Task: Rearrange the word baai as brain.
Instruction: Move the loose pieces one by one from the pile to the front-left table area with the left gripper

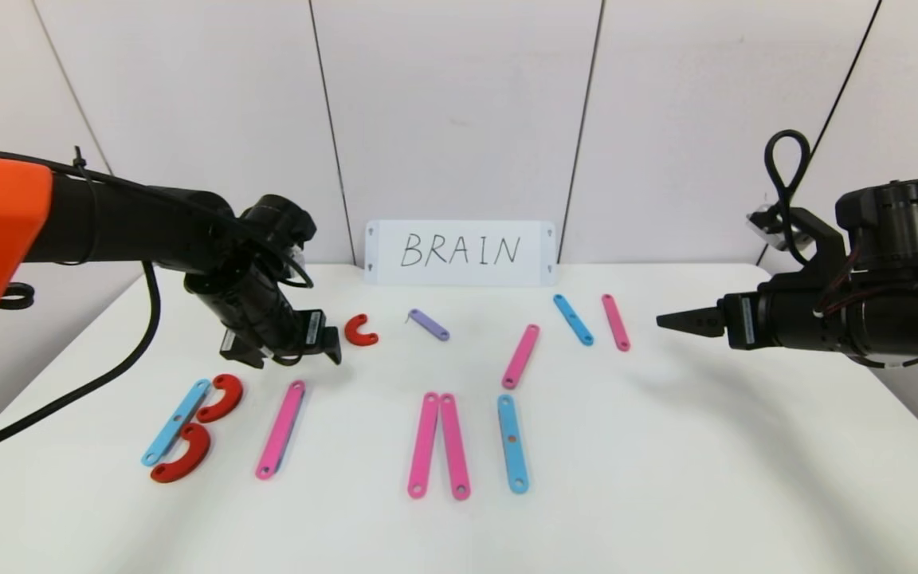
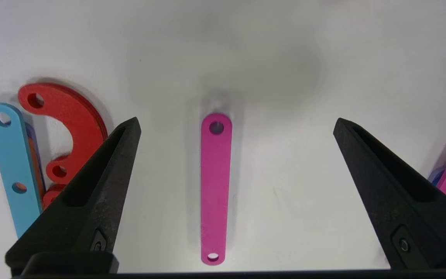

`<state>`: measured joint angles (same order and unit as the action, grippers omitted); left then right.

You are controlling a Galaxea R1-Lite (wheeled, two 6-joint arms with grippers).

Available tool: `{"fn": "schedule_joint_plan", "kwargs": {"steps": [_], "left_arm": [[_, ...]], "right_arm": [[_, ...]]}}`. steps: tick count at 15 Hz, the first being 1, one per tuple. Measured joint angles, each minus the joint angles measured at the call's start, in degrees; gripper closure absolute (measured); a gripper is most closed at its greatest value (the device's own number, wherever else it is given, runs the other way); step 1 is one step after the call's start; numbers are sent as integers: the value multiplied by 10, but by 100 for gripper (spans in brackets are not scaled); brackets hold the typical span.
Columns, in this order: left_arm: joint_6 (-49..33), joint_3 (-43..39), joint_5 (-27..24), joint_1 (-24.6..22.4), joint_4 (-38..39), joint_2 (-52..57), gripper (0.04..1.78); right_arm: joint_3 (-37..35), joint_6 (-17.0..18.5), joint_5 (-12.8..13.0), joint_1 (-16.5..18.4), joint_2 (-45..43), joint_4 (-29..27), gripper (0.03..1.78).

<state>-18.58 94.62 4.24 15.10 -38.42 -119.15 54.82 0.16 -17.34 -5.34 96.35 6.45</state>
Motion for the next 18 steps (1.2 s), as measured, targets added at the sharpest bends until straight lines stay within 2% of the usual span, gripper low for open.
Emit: {"fn": "schedule_joint_plan", "kwargs": {"steps": [4, 7, 12, 15, 18], "left_arm": [[-54, 117, 24, 1, -13, -76, 8], [-85, 170, 60, 12, -12, -123, 8], [-117, 187, 105, 26, 36, -160, 8], [-120, 187, 108, 28, 35, -167, 8], [-119, 185, 108, 30, 26, -165, 21]], "right_arm": [[0, 0, 0, 1, 0, 0, 8], [-1, 0, 0, 0, 0, 0, 8], [-4, -2, 0, 0, -2, 0, 8], [-5, -2, 0, -1, -2, 0, 8], [-5, -1, 0, -2, -2, 0, 8]]}}
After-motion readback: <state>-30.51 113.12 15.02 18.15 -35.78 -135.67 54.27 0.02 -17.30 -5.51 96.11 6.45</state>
